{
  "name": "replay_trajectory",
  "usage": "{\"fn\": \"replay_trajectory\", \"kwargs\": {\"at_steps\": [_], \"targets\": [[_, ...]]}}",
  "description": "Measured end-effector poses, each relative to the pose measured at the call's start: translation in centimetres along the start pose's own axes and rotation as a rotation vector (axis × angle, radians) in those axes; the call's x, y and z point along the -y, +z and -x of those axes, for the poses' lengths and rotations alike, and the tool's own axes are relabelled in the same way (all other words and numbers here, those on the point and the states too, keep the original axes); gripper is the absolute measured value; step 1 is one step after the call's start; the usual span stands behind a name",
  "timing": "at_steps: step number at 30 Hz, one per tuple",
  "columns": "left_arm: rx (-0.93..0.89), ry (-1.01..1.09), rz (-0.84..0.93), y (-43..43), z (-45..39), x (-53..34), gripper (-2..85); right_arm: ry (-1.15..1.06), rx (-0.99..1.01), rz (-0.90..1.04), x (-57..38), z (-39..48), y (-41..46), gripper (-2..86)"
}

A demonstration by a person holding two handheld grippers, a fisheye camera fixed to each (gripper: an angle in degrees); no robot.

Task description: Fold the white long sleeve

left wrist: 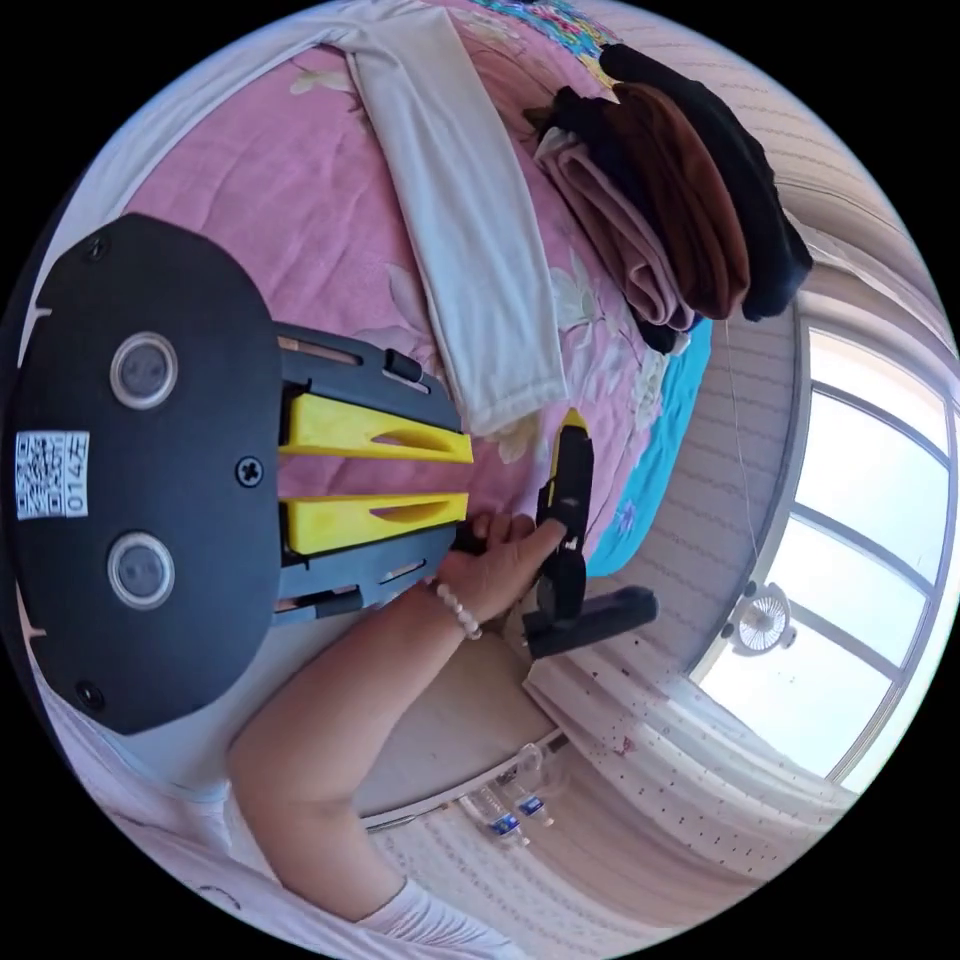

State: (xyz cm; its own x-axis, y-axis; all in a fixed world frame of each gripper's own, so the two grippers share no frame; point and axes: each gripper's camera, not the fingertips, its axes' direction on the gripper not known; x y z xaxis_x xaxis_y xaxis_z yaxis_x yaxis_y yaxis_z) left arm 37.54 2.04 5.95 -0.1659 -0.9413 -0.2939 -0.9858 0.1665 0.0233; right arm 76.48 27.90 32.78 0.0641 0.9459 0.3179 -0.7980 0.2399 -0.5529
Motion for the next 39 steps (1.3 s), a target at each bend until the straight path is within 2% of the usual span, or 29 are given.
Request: {"fn": "replay_trajectory", "kwargs": {"at_steps": [4,7,10,13,15,18,22,25,27,30,32,36,39], "targets": [[-0.038,0.007,-0.051,-4.4,-2.2,-7.2,6.2,-0.066,-0.031,0.003,-3.5,-1.0,2.1,-0.1],[0.024,-0.101,-0.066,-8.9,-2.6,-15.3,6.5,-0.146,-0.090,-0.009,-7.5,-0.5,3.2,0.3],[0.124,-0.299,-0.118,-14.6,-1.8,-24.4,6.5,-0.350,-0.086,-0.003,-13.0,3.5,4.8,1.3],[0.307,-0.462,-0.195,-20.9,-0.9,-33.7,6.4,-0.543,-0.010,0.203,-20.3,9.0,9.5,3.5],[0.525,-0.574,-0.236,-25.6,0.0,-41.0,6.4,-0.635,0.121,0.389,-28.5,13.4,13.9,5.2],[0.733,-0.773,-0.257,-30.6,1.8,-50.0,6.1,-0.795,0.199,0.581,-39.9,18.9,18.8,6.0],[0.886,-0.907,-0.280,-33.9,3.3,-58.6,5.1,-0.929,0.262,0.715,-50.4,23.6,23.6,6.1],[0.851,-0.951,-0.259,-33.5,5.6,-64.0,6.0,-1.029,0.339,0.776,-56.5,27.3,27.0,6.1],[0.758,-0.961,-0.219,-32.1,7.8,-67.2,6.3,-1.145,0.363,0.810,-61.0,30.3,29.9,6.1],[0.694,-0.937,-0.131,-31.6,10.8,-68.9,5.0,-1.256,0.393,0.847,-66.7,32.8,33.8,6.2],[0.644,-0.887,-0.099,-31.1,12.8,-69.6,4.0,-1.278,0.407,0.865,-69.9,33.2,36.1,6.4],[0.420,-0.826,0.029,-28.9,17.4,-71.9,-0.5,-1.269,0.402,0.932,-76.6,30.9,40.0,6.7],[0.366,-0.773,-0.044,-29.9,18.5,-74.1,-0.9,-1.283,0.366,0.952,-80.3,27.7,41.5,6.7]]}}
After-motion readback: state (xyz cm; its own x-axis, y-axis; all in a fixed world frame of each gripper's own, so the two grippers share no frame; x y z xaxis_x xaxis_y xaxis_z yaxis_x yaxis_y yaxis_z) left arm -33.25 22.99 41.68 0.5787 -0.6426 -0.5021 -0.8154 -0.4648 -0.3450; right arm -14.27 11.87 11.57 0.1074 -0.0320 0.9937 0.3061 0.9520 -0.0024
